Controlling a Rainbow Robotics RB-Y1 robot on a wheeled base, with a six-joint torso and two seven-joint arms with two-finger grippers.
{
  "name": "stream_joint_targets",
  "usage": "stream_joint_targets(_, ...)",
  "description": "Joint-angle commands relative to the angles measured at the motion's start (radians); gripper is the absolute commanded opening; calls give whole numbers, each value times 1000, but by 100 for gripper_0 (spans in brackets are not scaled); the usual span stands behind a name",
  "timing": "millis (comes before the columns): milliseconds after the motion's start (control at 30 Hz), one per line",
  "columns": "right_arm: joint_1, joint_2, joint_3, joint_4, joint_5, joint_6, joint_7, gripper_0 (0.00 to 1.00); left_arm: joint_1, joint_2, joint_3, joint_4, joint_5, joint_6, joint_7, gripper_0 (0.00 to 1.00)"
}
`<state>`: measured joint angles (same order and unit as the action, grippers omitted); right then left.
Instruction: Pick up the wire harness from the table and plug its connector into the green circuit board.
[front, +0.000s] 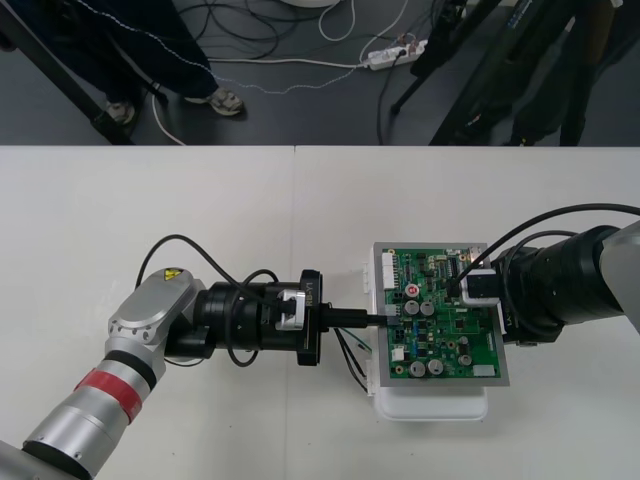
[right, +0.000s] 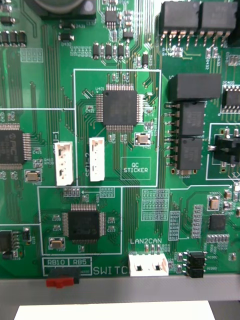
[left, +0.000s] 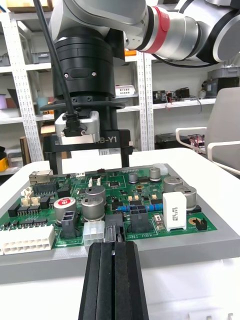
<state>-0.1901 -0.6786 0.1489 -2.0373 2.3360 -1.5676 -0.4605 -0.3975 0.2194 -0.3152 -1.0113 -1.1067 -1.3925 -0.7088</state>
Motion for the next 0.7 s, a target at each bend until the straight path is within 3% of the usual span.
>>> stream_joint_targets(33, 6, -6, 23, -17, -3, -3, 19, 100, -47, 0, -36, -15, 10, 46, -64, 0)
stream_joint_targets(700, 8, -6, 23, -17, -6, -3, 19, 100, -47, -12, -41, -58, 14, 46, -113, 0)
